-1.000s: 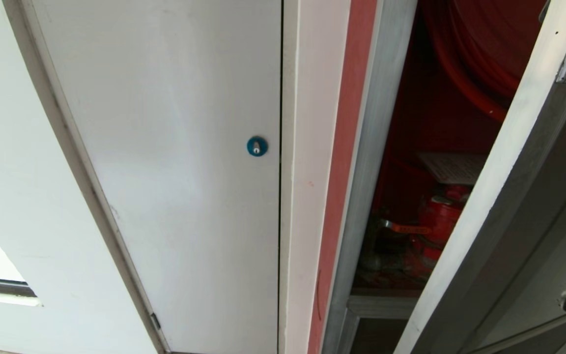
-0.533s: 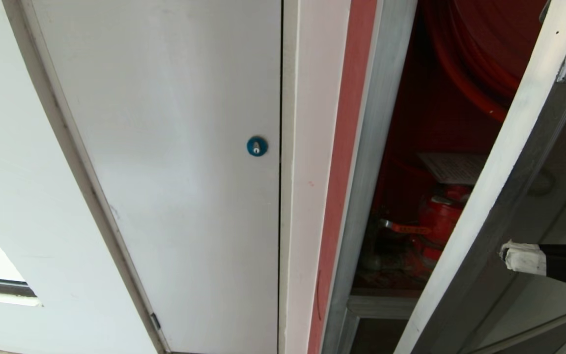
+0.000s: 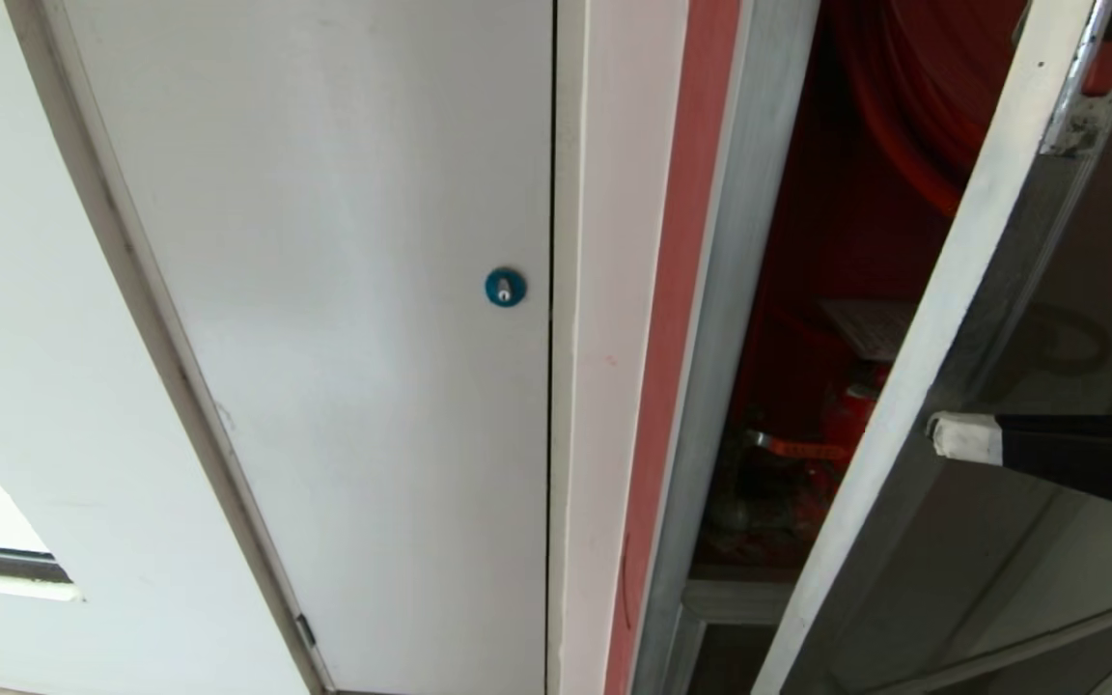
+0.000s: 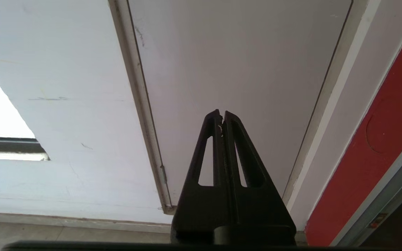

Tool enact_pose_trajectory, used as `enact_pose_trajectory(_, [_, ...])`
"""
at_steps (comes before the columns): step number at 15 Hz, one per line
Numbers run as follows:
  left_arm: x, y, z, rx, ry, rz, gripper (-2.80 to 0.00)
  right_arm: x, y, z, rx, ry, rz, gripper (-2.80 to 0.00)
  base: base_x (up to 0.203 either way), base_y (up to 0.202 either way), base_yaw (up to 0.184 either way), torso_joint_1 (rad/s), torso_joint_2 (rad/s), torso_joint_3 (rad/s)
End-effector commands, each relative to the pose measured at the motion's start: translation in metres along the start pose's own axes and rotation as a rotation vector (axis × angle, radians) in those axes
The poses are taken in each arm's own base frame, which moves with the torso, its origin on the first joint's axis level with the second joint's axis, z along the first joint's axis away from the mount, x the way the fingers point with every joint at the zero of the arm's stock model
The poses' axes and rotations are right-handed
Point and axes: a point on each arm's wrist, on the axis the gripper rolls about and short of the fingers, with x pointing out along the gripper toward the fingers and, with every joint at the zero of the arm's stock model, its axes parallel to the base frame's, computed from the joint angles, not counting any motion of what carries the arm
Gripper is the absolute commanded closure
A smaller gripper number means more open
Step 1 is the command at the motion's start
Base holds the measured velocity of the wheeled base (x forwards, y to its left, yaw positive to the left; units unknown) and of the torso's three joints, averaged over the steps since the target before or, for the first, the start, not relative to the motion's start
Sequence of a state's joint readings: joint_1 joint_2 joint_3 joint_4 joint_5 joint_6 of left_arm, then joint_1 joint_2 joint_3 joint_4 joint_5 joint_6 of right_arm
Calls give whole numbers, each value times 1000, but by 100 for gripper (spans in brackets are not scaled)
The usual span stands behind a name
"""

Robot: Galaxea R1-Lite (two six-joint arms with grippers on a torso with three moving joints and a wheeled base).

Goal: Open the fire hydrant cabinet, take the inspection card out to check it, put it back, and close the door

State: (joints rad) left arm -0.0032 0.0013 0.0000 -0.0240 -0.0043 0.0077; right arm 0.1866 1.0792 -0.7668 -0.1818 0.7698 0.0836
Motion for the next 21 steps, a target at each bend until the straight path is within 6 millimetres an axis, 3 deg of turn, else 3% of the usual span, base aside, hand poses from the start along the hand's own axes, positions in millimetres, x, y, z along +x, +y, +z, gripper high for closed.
enact_pose_trajectory(1, [1, 0, -3, 0, 12, 0, 0, 13, -13, -3, 27, 26, -20, 0, 0, 0, 0, 0, 0, 0])
enact_pose_trajectory(7, [1, 0, -3, 0, 12, 0, 0, 40, -37, -6, 28, 28, -112, 0, 0, 0, 0, 0, 0, 0])
enact_pose_trajectory(13, [1, 0, -3, 0, 12, 0, 0, 67, -30, -5, -16, -4, -201, 0, 0, 0, 0, 0, 0, 0])
enact_pose_trajectory(21, [1, 0, -3, 0, 12, 0, 0, 79, -40, -3, -77, -61, -366, 0, 0, 0, 0, 0, 0, 0])
